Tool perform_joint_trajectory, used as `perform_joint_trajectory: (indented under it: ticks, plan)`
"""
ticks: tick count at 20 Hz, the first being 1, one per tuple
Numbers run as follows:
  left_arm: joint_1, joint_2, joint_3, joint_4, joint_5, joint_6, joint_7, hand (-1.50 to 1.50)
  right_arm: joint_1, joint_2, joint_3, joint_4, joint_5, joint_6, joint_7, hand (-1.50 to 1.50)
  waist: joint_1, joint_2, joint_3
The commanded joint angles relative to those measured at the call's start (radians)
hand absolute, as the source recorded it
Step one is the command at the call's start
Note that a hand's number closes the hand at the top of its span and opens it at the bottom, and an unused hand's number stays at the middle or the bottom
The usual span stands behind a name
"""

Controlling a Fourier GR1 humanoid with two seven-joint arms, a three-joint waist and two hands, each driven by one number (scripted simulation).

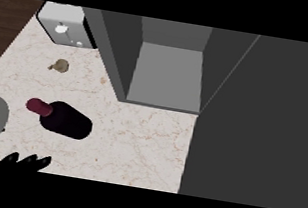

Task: Pick up the wine, place it into the cabinet and close the cabinet

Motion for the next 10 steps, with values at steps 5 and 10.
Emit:
perform_joint_trajectory:
  ticks: [5, 10]
  plan:
    - [0.350, 0.076, 0.075, -0.125, 0.017, -0.250, -0.198, -1.50, 0.005, -0.027, 0.017, -0.231, -0.069, -0.028, 0.241, -1.50, 0.008, 0.003, 0.002]
    - [0.418, 0.088, 0.128, -0.180, 0.062, -0.267, -0.190, -1.50, -0.015, -0.051, -0.031, -0.281, -0.098, -0.033, 0.306, -1.50, -0.001, 0.004, 0.003]
